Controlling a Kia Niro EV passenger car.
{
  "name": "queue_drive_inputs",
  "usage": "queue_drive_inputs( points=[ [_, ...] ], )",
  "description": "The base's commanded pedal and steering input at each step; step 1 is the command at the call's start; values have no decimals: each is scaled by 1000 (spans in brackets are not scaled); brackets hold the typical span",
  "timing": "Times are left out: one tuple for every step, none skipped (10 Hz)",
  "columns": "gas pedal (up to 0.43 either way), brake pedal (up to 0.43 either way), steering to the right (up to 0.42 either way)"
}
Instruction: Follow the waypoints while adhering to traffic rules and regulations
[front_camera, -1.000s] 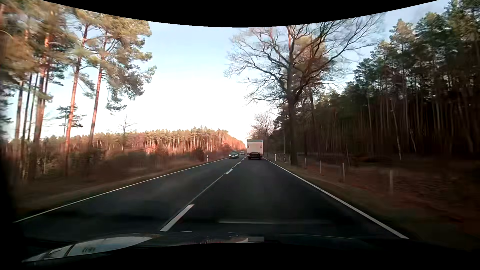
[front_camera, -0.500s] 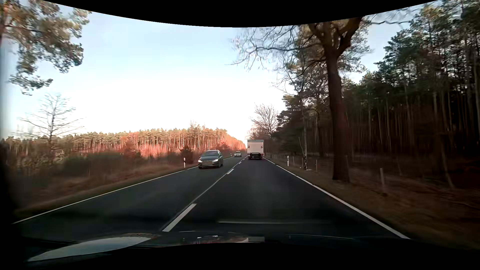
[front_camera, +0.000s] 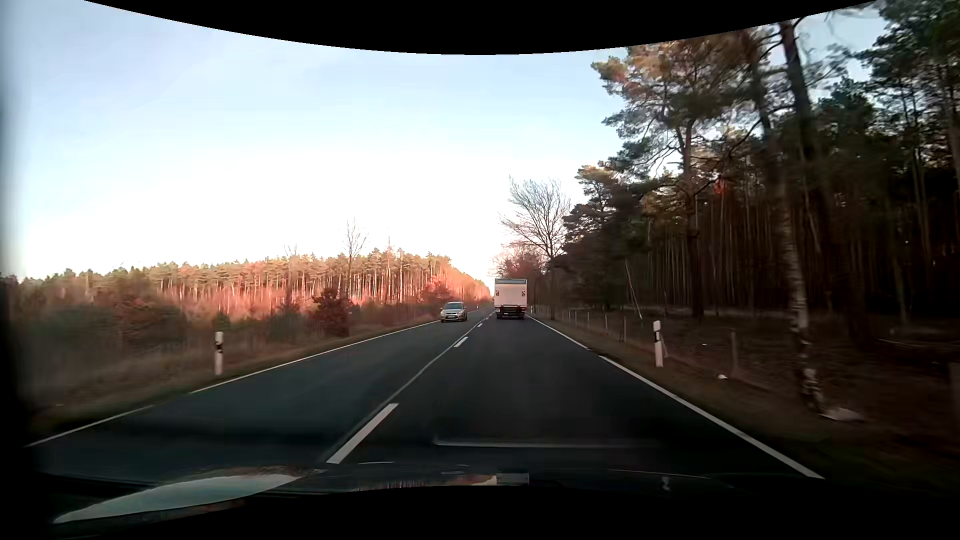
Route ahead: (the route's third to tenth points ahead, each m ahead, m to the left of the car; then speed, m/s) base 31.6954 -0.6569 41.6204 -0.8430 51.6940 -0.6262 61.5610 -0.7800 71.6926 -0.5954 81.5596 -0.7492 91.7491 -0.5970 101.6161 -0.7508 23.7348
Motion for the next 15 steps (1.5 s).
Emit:
queue_drive_inputs(
  points=[
    [130, 0, -1],
    [130, 0, -1],
    [130, 0, -1],
    [118, 0, -1],
    [118, 0, -1],
    [118, 0, -1],
    [118, 0, -1],
    [118, 0, -1],
    [118, 0, -1],
    [118, 0, -1],
    [118, 0, -1],
    [118, 0, -1],
    [118, 0, -1],
    [118, 0, -1],
    [118, 0, -1]
  ],
)
